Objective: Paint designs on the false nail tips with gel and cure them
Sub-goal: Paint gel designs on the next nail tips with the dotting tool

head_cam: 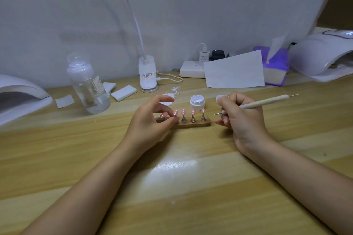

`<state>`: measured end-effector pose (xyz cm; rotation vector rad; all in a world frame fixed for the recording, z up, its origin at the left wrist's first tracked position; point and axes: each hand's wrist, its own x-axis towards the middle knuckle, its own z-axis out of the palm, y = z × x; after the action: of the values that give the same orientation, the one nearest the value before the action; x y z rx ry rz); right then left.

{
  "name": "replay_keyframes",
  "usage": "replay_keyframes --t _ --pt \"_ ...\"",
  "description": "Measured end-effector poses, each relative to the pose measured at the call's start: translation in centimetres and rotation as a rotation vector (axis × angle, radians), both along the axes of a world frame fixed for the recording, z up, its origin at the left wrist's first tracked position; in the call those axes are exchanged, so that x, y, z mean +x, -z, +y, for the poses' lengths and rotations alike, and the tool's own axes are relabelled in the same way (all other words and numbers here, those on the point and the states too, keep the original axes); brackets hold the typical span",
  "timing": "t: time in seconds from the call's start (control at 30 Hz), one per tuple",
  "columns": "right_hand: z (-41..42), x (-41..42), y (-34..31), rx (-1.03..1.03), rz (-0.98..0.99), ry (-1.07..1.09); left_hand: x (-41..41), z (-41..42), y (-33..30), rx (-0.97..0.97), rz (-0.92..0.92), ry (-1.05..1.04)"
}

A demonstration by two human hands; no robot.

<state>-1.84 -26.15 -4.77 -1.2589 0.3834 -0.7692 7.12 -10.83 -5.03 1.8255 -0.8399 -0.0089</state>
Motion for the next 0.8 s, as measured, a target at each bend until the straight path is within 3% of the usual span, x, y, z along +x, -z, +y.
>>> replay_keyframes --t 0.2,0.57,0.8 --pt "0.0 0.0 0.0 -0.015 0.017 -0.006 0.1 0.1 0.0 0.031 0.022 0.011" --pt "-0.1 0.1 0.1 0.022 0.003 -0.023 1.3 1.8 -1.7 0.304 0.009 0.004" --pt "-0.1 0.1 0.2 0.002 0.009 -0.025 1.2 1.9 -1.5 0.311 -0.073 -0.021"
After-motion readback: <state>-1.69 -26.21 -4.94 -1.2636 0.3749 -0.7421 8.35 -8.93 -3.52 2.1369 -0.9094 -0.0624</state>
